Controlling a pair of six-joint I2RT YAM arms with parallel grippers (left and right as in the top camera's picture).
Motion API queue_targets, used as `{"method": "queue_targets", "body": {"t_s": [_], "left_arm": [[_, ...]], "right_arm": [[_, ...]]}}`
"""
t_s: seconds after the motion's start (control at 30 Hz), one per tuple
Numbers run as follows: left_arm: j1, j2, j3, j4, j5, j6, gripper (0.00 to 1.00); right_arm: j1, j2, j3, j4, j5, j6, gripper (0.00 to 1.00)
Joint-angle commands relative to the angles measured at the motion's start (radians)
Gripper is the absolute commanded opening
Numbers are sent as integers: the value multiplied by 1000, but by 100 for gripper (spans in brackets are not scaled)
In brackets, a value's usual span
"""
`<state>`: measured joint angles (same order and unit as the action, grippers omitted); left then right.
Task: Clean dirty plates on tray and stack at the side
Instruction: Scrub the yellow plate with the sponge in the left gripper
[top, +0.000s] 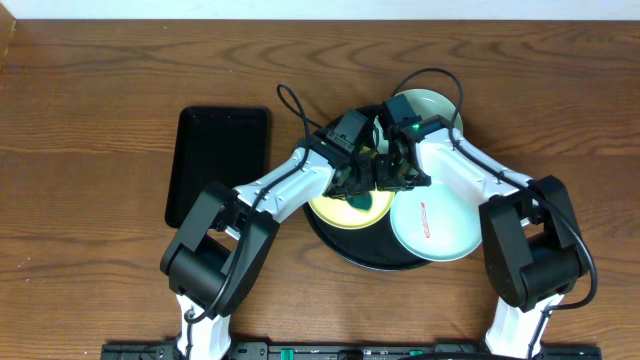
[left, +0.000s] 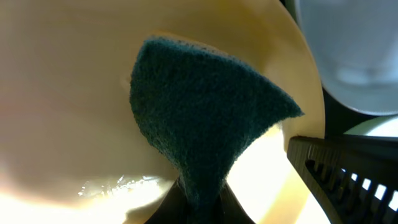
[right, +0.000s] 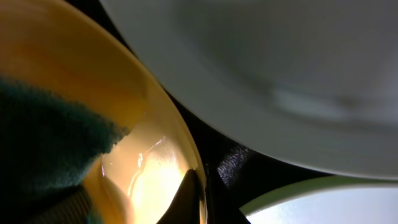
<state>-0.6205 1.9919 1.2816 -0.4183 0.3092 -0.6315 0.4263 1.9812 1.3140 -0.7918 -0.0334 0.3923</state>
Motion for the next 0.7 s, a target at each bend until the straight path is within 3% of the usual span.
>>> {"method": "queue_targets", "body": {"t_s": [0.0,0.17,0.27,0.47,0.67], "left_arm": [[-41,48,-23,2,108,-63,8],[-40,76,-23,-8,132,-53,8],[-22,77,-23,-43,64,24,7],[22,60,-18,-198,-278,79,7],[51,36,17,-309,-512,82,7]], "right_arm": [[0,12,-13,-10,51,-5,1],[0,12,-13,-10,51,-5,1],[0,12,-13,-12,51,-5,1],[0,12,-13,-13,51,-5,1],[0,12,-13,-16,51,-6,1]]}}
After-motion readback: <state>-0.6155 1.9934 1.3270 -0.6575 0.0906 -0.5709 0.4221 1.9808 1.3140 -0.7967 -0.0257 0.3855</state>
